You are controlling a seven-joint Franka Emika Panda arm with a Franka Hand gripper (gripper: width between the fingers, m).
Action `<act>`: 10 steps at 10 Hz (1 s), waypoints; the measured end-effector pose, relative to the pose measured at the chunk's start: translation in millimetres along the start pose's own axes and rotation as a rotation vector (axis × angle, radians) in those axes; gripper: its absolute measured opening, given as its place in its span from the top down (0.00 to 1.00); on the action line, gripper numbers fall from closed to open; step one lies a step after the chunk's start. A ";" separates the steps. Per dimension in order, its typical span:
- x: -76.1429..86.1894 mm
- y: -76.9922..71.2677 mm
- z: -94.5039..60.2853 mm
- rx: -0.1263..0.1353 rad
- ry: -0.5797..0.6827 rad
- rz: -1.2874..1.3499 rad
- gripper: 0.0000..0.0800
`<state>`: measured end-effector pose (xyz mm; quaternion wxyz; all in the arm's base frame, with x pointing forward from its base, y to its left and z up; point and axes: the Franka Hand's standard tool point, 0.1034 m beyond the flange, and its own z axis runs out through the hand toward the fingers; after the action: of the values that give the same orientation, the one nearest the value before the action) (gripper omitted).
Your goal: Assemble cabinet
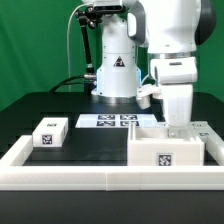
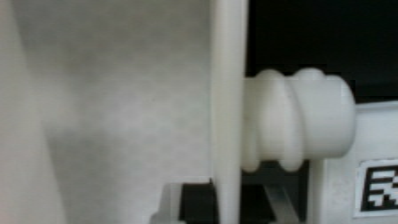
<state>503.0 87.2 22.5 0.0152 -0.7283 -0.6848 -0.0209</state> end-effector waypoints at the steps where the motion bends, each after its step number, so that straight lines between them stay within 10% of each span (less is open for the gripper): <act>1: 7.1 7.4 0.1 0.012 -0.004 -0.012 0.96; 7: 27.6 11.7 1.2 0.010 0.005 -0.008 0.96; 9: 26.7 11.5 1.7 0.012 0.004 -0.006 0.88; 10: 26.5 11.5 2.0 0.012 0.004 -0.006 0.62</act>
Offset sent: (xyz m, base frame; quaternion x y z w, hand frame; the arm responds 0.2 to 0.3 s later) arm 0.0129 0.0302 -0.0042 -0.0140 0.0004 -0.0067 0.9999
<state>516.0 113.1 22.0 0.0209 -0.7262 -0.6869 -0.0184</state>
